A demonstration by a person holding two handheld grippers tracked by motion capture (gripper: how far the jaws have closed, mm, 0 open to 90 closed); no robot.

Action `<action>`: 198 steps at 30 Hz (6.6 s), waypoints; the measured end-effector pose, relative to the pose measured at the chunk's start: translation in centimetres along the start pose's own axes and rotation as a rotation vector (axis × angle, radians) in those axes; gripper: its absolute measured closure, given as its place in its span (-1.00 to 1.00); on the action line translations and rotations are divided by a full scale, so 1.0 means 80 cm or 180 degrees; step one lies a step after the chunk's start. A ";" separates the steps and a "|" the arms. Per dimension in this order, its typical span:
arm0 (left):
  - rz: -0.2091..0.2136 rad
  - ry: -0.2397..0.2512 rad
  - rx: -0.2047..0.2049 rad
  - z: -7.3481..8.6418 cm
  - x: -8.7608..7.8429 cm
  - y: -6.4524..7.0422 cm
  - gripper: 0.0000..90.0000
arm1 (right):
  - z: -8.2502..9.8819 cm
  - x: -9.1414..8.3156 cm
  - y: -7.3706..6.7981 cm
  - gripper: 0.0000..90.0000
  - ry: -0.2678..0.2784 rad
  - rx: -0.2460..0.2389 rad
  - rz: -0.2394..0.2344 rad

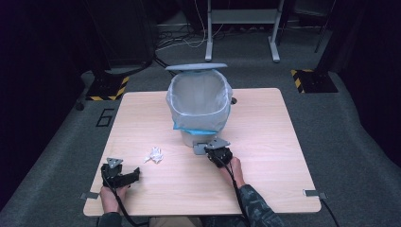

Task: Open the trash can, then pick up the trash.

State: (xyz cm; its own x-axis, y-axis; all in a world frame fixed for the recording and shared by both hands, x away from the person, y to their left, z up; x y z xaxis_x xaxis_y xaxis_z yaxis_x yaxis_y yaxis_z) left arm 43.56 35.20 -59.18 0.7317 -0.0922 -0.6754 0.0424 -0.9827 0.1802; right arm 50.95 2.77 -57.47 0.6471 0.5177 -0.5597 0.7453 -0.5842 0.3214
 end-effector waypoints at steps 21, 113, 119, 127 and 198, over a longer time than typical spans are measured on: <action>-0.0004 0.0013 -0.0016 0.000 0.000 0.000 -0.74 | 0.001 0.002 0.002 1.00 0.0006 0.0095 -0.0047; 0.0775 0.0019 0.0290 -0.065 0.018 0.121 0.79 | 0.001 0.002 0.003 1.00 0.0025 0.0167 -0.0073; 0.0758 0.0049 0.0334 -0.076 0.009 0.118 0.79 | 0.001 0.002 0.003 1.00 0.0028 0.0177 -0.0080; 0.0767 0.0109 0.0393 -0.093 -0.003 0.119 0.80 | 0.001 0.002 0.003 1.00 0.0018 0.0139 -0.0075; 0.0989 0.0424 0.1078 -0.245 -0.089 0.203 0.80 | 0.001 0.002 0.004 1.00 0.0027 0.0157 -0.0081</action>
State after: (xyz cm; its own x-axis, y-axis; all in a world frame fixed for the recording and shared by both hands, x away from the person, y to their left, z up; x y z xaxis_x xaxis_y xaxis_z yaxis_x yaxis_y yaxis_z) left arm 52.34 23.00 -37.45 0.7564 -0.3902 -0.5249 -0.3999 -0.9110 0.1010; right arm 51.29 2.59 -57.52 0.6294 0.5380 -0.5606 0.7530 -0.6006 0.2690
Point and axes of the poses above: each handheld gripper's, and its own axes: x roughly forward along the jaws, z roughly out of its underside, y roughly to its right, the point moved 9 cm from there along x, roughly forward along the jaws, and after that the axes turned 14 degrees about -x, right-handed, at the moved point
